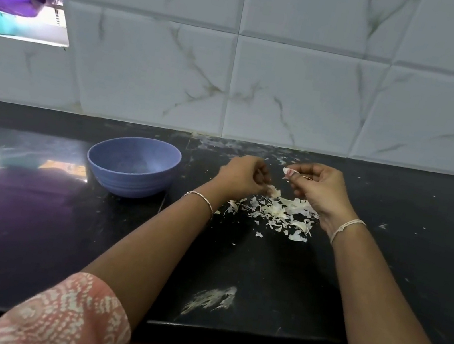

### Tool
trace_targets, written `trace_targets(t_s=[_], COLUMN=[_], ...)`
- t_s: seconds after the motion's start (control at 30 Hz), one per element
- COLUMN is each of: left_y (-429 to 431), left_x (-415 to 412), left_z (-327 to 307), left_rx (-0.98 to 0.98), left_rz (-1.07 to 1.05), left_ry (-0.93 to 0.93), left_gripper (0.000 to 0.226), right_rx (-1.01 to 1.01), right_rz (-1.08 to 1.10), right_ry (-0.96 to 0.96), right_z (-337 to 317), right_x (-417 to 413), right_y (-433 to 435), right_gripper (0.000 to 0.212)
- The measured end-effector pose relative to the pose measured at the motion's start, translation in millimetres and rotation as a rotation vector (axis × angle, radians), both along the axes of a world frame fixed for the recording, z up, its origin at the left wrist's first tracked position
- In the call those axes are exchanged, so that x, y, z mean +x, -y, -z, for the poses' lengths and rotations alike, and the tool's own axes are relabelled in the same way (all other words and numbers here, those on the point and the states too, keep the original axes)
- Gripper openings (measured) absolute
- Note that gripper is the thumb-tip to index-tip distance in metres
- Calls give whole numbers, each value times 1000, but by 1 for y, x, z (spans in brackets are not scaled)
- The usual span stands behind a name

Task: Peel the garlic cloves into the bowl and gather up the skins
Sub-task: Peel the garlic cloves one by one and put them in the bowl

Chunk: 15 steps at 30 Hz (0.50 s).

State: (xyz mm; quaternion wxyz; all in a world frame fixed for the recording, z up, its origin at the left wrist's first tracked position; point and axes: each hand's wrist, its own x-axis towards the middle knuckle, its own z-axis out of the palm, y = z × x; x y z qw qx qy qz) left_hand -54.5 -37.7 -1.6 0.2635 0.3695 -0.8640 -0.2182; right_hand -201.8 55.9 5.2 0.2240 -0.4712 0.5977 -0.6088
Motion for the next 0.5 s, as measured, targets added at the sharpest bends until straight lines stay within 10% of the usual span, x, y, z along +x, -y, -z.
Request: trace_targets(t_s=[0.17, 0.5], left_y=[0, -7], left_x=[15, 60], left_z=[-2, 10], left_rx=[-10, -47], left_rz=[7, -8], left_ry=[97, 245], left_gripper=[20, 25], right_rx=[-11, 221], right_rz=[1, -174], right_ry=[-120, -1181], right_z=[4, 28], right_x=[3, 46], right_y=[3, 3], right_gripper=[4, 9])
